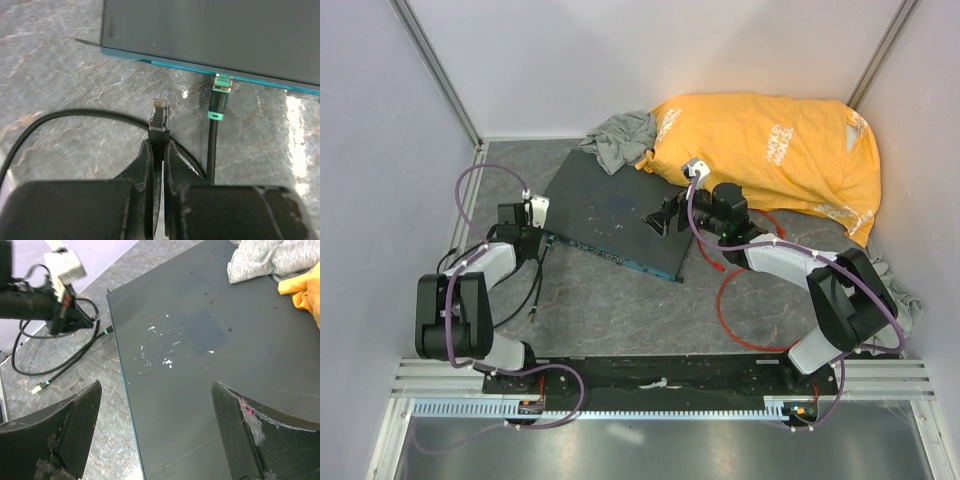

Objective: Insert the plug into the switch port
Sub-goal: Insert the connector into the switch port.

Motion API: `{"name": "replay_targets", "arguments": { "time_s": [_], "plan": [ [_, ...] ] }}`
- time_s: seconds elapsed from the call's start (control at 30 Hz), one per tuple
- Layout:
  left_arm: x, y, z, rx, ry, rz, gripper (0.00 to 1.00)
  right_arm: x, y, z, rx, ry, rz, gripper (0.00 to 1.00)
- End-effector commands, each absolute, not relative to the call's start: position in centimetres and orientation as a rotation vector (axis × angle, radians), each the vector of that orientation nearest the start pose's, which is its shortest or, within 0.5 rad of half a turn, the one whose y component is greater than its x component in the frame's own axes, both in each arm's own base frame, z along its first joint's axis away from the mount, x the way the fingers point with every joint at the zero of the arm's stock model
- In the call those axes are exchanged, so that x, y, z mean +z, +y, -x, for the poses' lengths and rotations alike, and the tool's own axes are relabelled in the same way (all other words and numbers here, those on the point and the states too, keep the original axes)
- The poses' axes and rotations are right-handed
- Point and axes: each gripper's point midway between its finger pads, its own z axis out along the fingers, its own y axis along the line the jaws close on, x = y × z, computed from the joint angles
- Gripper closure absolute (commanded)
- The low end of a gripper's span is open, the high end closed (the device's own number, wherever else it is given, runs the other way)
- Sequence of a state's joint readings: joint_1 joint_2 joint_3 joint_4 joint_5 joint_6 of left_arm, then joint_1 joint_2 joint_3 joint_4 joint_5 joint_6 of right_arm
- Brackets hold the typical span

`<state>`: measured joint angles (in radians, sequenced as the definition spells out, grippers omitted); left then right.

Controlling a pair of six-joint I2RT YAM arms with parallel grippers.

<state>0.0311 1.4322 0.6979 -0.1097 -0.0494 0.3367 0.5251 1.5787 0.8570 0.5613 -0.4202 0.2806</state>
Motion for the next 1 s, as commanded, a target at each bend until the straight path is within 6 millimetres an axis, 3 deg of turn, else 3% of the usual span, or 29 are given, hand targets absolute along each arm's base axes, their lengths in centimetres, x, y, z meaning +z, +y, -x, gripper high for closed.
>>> {"name": "replay_targets", "arguments": {
  "time_s": [0.0, 0.43, 0.8, 0.87, 0.9, 0.97],
  "plan": [
    [3.9, 2.7, -36.1, 0.171, 2.357, -0.447, 0.98, 20.8, 30.3, -36.1, 0.949, 1.654, 0.546, 0.03],
    [2.4, 3.0, -37.8, 0.168, 2.429, -0.437, 0.98, 20.7, 29.8, -36.5, 1.003, 1.666, 0.51, 0.03],
    [3.3, 2.2, -38.4, 0.186, 2.39, -0.475, 0.99, 20.9, 29.3, -36.7, 1.032, 1.659, 0.48, 0.03],
    [3.4, 3.1, -38.3, 0.263, 2.383, -0.475, 0.98, 20.8, 29.4, -36.6, 1.039, 1.659, 0.481, 0.03],
    [3.5, 2.0, -38.3, 0.29, 2.372, -0.522, 0.99, 20.8, 29.3, -36.6, 1.038, 1.659, 0.479, 0.03],
    [3.7, 1.7, -38.3, 0.315, 2.359, -0.543, 0.98, 20.9, 29.3, -36.6, 1.042, 1.655, 0.479, 0.03]
  ]
}}
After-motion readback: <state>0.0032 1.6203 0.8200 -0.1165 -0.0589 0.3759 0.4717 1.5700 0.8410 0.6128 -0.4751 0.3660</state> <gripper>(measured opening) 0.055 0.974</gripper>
